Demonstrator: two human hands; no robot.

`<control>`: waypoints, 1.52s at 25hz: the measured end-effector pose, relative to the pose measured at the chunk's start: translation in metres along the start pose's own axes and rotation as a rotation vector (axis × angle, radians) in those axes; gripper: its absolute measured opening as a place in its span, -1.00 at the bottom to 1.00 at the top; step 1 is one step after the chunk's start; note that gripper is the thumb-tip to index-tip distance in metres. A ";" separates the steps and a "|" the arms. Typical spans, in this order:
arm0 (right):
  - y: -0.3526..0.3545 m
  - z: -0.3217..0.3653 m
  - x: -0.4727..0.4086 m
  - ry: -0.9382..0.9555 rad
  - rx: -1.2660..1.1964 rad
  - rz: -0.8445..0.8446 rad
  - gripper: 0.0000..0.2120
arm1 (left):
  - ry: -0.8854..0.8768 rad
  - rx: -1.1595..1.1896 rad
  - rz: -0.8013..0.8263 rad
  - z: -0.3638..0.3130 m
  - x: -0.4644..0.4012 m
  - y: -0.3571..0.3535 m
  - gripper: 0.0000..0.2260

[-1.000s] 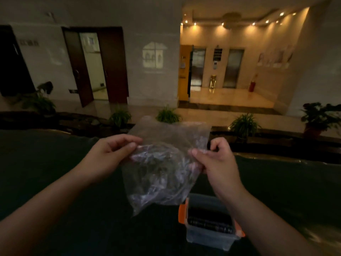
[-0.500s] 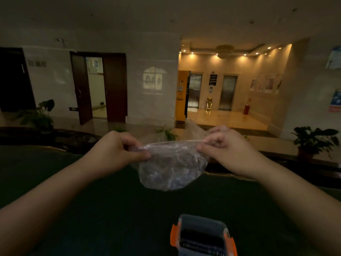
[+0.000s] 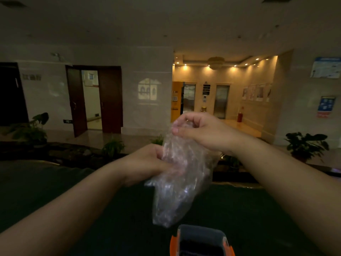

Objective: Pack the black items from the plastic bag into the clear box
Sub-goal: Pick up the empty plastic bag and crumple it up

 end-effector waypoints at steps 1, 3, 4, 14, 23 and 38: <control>0.005 -0.003 -0.001 -0.033 -0.102 -0.064 -0.73 | 0.006 0.088 -0.046 0.001 -0.004 0.000 -0.86; 0.014 -0.020 0.003 -0.156 -0.428 -0.173 -0.52 | -0.022 0.255 -0.087 0.002 -0.009 0.004 -0.79; 0.013 -0.033 0.006 -0.242 -0.601 -0.194 -0.39 | -0.053 0.315 -0.092 0.000 -0.011 0.006 -0.76; -0.014 -0.042 0.017 -0.271 -0.509 -0.048 -0.39 | -0.193 -0.371 -0.492 -0.033 -0.025 0.035 -0.94; 0.009 -0.051 0.017 -0.200 -0.930 -0.048 -0.63 | -0.073 0.422 -0.247 -0.008 -0.019 0.055 -0.74; 0.007 -0.015 -0.001 -0.078 -0.272 0.064 -0.66 | 0.103 -0.240 0.004 -0.020 -0.017 0.026 -0.57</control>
Point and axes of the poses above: each hand's wrist, its own x-axis away from the middle knuckle, its own y-axis out of the back of the hand, z = x × y, the point moved 5 cm from there along -x, towards the middle knuckle, and after that the axes turned 4 degrees about -x, right-handed, at the moved point
